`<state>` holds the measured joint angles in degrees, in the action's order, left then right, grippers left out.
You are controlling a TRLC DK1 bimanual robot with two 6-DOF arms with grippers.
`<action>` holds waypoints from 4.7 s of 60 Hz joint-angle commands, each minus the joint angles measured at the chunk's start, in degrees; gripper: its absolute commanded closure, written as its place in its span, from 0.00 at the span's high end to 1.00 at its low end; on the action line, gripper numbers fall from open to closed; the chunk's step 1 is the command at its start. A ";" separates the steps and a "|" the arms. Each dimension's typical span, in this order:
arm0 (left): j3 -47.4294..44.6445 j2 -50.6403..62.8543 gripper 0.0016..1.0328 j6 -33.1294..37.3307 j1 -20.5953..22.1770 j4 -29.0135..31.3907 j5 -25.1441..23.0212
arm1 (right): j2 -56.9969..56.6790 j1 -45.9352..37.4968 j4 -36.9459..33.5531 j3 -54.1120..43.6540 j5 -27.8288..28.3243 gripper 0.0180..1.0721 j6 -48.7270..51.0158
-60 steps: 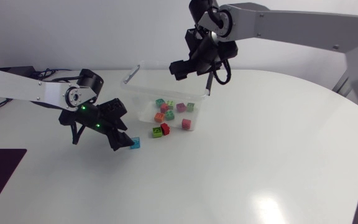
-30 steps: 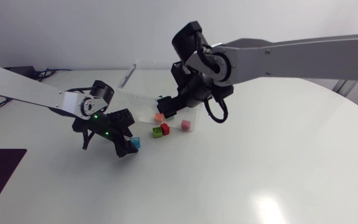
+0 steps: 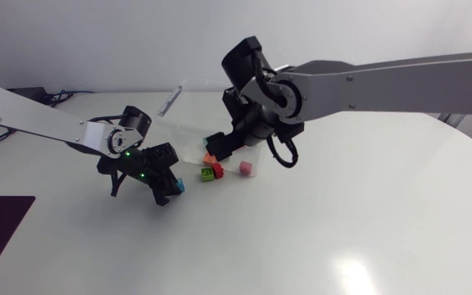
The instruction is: Place the duplo bricks in the container
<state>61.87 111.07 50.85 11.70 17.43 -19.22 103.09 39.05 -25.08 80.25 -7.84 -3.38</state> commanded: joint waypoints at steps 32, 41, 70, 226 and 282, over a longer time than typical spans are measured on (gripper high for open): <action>-0.17 0.82 0.39 -0.05 0.86 -0.29 -0.02 | -13.53 -3.80 -4.80 5.62 -0.87 0.95 0.30; -0.61 0.73 0.18 -0.14 0.86 -0.29 -0.02 | -19.86 -0.55 -2.69 -5.28 -0.87 0.95 -0.75; 2.29 -18.52 0.17 -4.00 -1.42 6.48 -3.01 | -15.02 6.04 5.39 -20.04 -0.16 0.95 2.32; -11.77 -37.77 0.92 -32.04 -9.95 -21.65 -3.28 | 25.85 3.23 -3.48 14.76 -1.92 0.95 -1.11; -15.64 -39.61 0.92 -32.48 -12.93 -24.37 -6.44 | 32.26 4.81 -13.42 25.13 -3.15 0.27 -6.03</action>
<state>48.12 72.55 19.44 -0.75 -5.96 -25.08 133.80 42.98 -37.54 105.36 -10.76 -7.57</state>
